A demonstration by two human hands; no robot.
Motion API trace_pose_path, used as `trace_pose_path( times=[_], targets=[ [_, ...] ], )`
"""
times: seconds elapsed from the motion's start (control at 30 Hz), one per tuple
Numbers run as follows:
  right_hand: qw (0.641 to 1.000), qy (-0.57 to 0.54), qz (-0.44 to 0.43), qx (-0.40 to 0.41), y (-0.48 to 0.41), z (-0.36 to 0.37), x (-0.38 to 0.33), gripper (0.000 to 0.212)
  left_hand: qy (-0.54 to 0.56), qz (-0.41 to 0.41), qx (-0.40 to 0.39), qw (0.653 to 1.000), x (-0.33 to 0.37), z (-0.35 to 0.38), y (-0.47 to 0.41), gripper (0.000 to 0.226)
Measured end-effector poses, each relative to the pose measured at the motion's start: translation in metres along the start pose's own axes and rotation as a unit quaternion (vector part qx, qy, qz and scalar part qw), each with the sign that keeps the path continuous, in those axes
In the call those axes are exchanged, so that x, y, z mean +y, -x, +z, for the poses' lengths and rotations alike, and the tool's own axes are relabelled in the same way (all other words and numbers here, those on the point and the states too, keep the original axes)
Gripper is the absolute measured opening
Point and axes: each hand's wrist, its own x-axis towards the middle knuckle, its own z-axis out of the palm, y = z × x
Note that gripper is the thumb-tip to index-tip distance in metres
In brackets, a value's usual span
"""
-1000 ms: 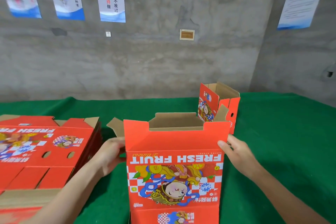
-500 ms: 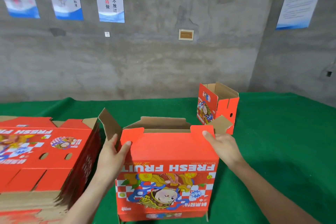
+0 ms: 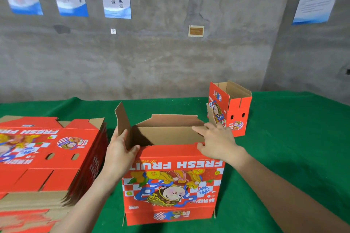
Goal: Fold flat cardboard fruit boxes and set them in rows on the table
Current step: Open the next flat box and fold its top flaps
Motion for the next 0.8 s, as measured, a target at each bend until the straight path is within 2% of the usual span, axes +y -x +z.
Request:
trace_pose_path(
  times=[0.1, 0.27, 0.37, 0.43, 0.47, 0.57, 0.67, 0.73, 0.8],
  targets=[
    [0.999, 0.012, 0.009, -0.039, -0.013, -0.006, -0.004, 0.073, 0.002, 0.029, -0.004, 1.0, -0.004, -0.001, -0.001, 0.054],
    [0.999, 0.035, 0.022, 0.014, -0.026, -0.003, -0.007, 0.076, 0.022, 0.136, -0.024, 0.99, -0.01, -0.006, -0.005, 0.053],
    [0.998, 0.045, 0.032, 0.009, -0.029, -0.003, -0.01, 0.08, 0.036, 0.189, -0.111, 0.975, -0.015, -0.012, -0.008, 0.048],
    [0.998, 0.051, 0.023, 0.008, -0.031, -0.001, -0.011, 0.084, 0.05, 0.157, -0.173, 0.971, -0.013, -0.014, -0.015, 0.039],
    [0.999, 0.049, 0.018, 0.008, -0.031, 0.001, -0.012, 0.087, 0.043, 0.142, -0.171, 0.974, -0.014, -0.014, -0.023, 0.038],
    [0.999, 0.035, 0.01, 0.01, -0.03, 0.007, -0.012, 0.094, -0.066, 0.114, -0.115, 0.985, -0.017, -0.008, -0.049, 0.042],
    [0.999, 0.007, 0.002, 0.036, -0.029, 0.008, -0.005, 0.098, -0.172, 0.062, -0.154, 0.971, -0.019, 0.004, -0.066, 0.045],
    [0.999, 0.001, -0.013, 0.046, -0.028, 0.01, 0.0, 0.098, -0.144, 0.04, -0.206, 0.967, -0.018, 0.011, -0.071, 0.054],
    [0.998, 0.005, -0.027, 0.048, -0.027, 0.011, 0.004, 0.097, -0.034, 0.015, -0.268, 0.963, -0.014, 0.013, -0.076, 0.065]
  ],
)
